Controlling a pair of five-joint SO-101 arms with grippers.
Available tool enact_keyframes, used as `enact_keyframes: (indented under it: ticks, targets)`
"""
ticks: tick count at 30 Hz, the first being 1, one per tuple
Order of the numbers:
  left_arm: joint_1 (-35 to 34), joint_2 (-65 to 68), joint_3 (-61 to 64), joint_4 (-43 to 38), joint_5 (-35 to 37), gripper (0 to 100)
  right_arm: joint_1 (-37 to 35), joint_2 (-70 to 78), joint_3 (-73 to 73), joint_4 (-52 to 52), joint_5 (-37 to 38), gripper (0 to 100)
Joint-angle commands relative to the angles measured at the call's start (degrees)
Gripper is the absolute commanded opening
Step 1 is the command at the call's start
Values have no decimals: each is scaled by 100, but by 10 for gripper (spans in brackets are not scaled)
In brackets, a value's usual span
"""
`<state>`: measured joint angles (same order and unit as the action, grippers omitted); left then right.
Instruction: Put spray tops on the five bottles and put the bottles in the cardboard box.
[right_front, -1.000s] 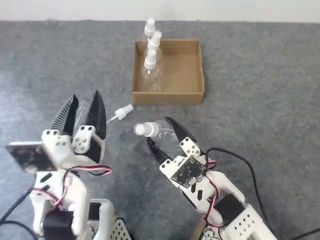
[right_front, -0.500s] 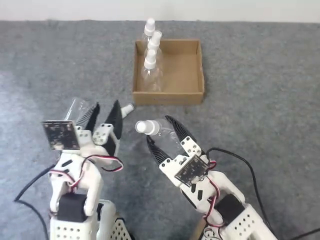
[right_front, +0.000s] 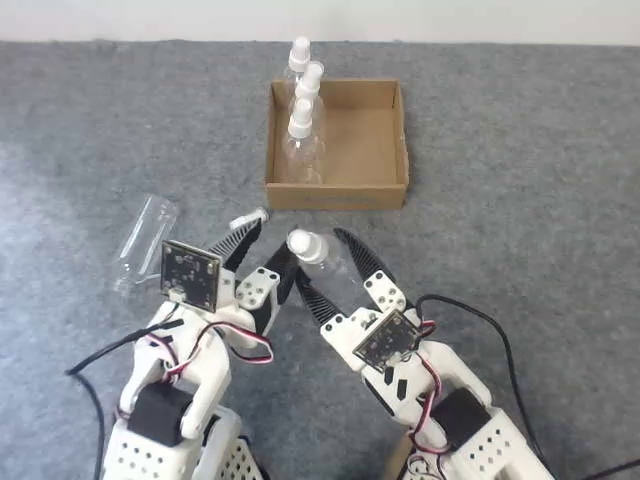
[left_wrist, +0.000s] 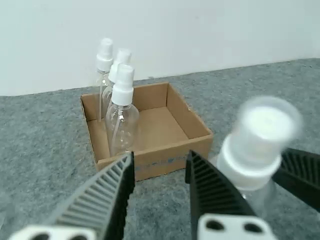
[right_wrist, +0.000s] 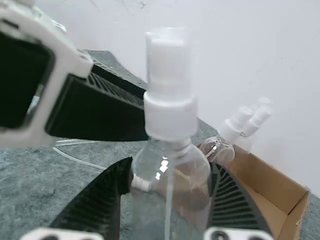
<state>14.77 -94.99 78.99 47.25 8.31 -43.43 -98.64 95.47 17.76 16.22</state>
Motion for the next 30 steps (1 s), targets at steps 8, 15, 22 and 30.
enact_keyframes:
  ticks: [8,15,22,30]
  targets:
    - [510,-70,-136,132,-440,163,31,-189,97,-145,-79,115]
    - [800,-70,-462,677,-554,163,31,-189,88,-145,-79,115]
    - [826,-70,-462,677,-563,163,31,-189,88,-145,-79,115]
    - [826,-70,-453,756,-563,163,57,-189,70,-136,-79,115]
